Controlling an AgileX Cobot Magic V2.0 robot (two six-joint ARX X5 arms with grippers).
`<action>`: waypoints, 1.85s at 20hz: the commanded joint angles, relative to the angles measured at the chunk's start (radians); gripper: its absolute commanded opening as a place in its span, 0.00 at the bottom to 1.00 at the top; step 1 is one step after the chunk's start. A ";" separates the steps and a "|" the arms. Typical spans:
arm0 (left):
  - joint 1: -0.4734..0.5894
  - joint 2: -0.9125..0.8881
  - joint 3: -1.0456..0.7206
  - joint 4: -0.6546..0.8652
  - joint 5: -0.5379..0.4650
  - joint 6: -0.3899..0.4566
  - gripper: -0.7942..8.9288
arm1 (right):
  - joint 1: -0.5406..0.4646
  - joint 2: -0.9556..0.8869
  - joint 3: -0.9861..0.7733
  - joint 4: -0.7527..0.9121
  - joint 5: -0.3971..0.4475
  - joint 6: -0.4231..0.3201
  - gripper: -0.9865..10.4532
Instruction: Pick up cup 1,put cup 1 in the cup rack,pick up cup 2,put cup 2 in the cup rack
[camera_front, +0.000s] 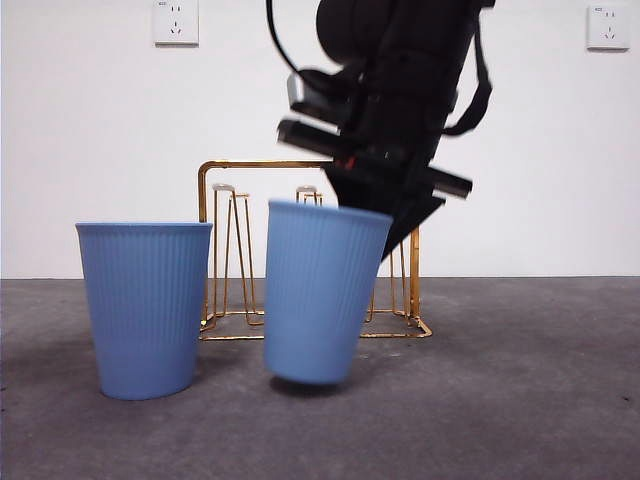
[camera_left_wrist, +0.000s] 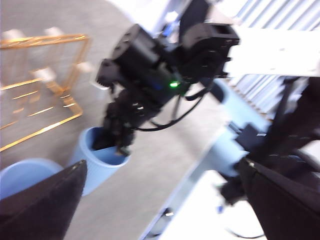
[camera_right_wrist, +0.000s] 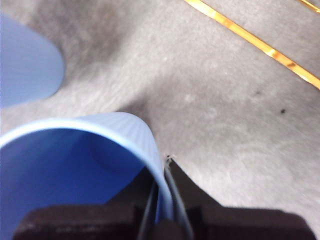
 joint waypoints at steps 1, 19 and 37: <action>-0.010 0.011 0.004 0.084 0.071 -0.075 0.76 | 0.000 -0.102 0.002 0.003 0.003 -0.024 0.07; -0.302 0.197 0.004 1.215 -0.120 -0.704 0.76 | 0.001 -0.895 0.003 0.570 -0.043 -0.014 0.07; -0.652 0.481 0.004 1.838 -0.472 -0.718 0.76 | 0.002 -0.801 0.002 0.820 -0.177 0.017 0.07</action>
